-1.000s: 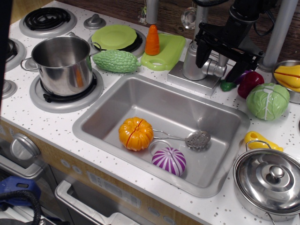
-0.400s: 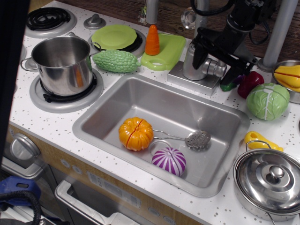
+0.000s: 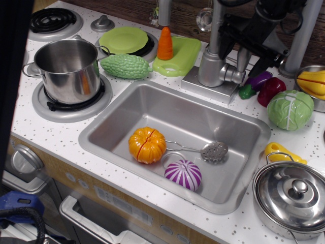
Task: Turn lever vertical to front
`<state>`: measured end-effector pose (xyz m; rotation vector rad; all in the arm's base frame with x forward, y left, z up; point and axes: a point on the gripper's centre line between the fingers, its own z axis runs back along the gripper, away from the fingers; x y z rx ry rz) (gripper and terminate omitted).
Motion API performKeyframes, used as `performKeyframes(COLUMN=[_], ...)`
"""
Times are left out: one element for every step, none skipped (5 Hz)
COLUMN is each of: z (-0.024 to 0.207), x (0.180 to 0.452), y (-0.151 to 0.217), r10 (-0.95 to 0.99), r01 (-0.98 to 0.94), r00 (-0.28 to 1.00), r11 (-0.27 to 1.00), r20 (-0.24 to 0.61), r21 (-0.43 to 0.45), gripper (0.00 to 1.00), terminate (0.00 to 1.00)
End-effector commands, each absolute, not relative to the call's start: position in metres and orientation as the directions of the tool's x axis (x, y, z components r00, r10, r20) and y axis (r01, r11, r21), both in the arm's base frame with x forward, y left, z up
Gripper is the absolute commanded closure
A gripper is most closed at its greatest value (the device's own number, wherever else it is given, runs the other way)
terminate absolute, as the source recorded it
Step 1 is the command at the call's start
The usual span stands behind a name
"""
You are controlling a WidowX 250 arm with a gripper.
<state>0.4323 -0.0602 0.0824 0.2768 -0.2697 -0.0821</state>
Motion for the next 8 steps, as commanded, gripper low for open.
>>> performKeyframes(z=[0.110, 0.108, 0.104, 0.105, 0.103, 0.106, 0.088, 0.069], x=[0.455, 0.459, 0.457, 0.448, 0.432, 0.416, 0.407, 0.408], y=[-0.062, -0.064, -0.061, -0.062, -0.059, -0.067, -0.057, -0.049], r10=[-0.112, -0.097, -0.085, -0.059, -0.034, 0.023, 0.052, 0.069], r01=[0.022, 0.010, -0.004, -0.040, -0.066, -0.110, -0.136, -0.138], r00=[0.932, 0.931, 0.932, 0.939, 0.952, 0.961, 0.952, 0.947], r11=[0.967, 0.971, 0.970, 0.960, 0.947, 0.946, 0.954, 0.969], r20=[0.344, 0.351, 0.352, 0.338, 0.303, 0.275, 0.301, 0.313], r21=[0.254, 0.240, 0.245, 0.278, 0.313, 0.304, 0.266, 0.203], gripper=[0.00, 1.00, 1.00, 1.00, 1.00, 1.00, 1.00, 1.00], terminate=[0.00, 0.00, 0.00, 0.00, 0.00, 0.00, 0.00, 0.00])
